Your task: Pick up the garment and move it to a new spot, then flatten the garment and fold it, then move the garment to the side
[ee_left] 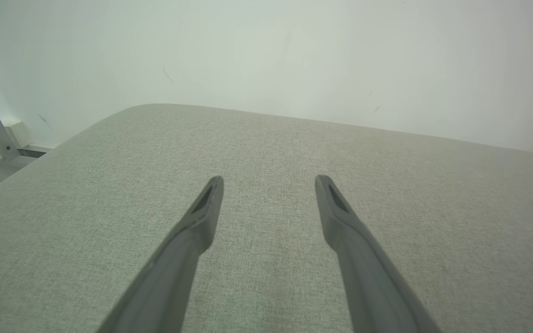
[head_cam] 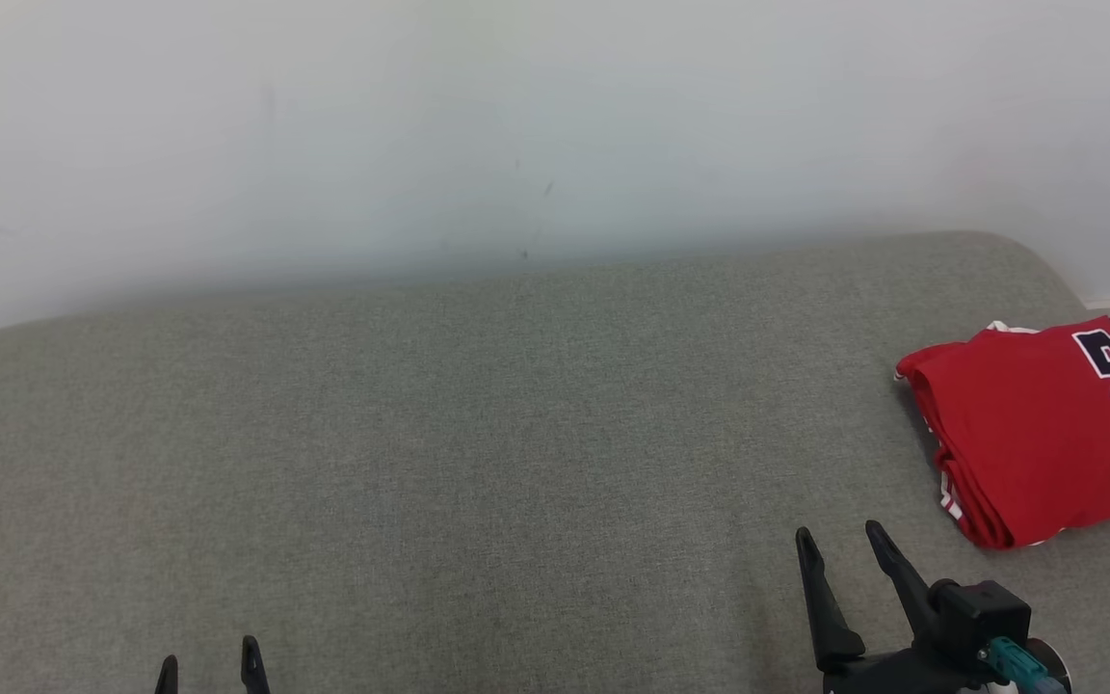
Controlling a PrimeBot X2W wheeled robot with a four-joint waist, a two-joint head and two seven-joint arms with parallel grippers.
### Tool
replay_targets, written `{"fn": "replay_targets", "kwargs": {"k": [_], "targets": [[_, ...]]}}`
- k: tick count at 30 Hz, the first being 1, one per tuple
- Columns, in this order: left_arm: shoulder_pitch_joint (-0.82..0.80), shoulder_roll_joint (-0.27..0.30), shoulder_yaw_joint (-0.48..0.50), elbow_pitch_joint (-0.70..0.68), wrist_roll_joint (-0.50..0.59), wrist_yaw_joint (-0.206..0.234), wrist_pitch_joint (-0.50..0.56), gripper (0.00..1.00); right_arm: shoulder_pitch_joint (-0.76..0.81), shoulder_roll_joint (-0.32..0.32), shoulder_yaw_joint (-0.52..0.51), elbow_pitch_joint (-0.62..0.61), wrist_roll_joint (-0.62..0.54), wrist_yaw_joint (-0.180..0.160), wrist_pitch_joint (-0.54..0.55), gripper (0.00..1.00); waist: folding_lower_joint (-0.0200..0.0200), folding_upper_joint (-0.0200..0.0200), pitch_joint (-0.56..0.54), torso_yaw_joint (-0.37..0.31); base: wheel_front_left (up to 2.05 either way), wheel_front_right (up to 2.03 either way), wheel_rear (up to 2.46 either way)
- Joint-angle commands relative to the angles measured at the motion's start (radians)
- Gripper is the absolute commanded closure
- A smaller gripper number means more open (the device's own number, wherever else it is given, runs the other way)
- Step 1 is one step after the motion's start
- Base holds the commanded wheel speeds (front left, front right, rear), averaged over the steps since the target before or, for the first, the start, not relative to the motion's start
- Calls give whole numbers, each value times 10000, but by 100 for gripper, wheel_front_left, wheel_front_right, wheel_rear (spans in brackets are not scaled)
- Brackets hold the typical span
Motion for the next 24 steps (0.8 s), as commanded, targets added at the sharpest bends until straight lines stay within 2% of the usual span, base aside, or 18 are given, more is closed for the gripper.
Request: {"fn": "replay_targets", "kwargs": {"k": [1, 17, 18, 24], "targets": [[157, -14, 36, -31, 78, 8, -29, 0, 83, 45, -12, 29, 31, -22, -14, 0, 0, 0, -1, -3, 0, 0, 0], [-49, -14, 157, -44, 311, -158, -28, 0, 50, 50, 68, 252, 357, -22, -276, 0, 0, 0, 179, 8, 0, 0, 0], [-25, 0, 134, -4, 191, -182, 4, 100, 1, 6, 56, 264, 266, 0, -237, 100, 0, 0, 179, 7, 0, 0, 0], [-63, -28, 157, 497, -140, -216, 152, 100, 177, 6, 21, 747, 540, 0, -134, 100, 0, 0, 184, 19, 0, 0, 0]]}}
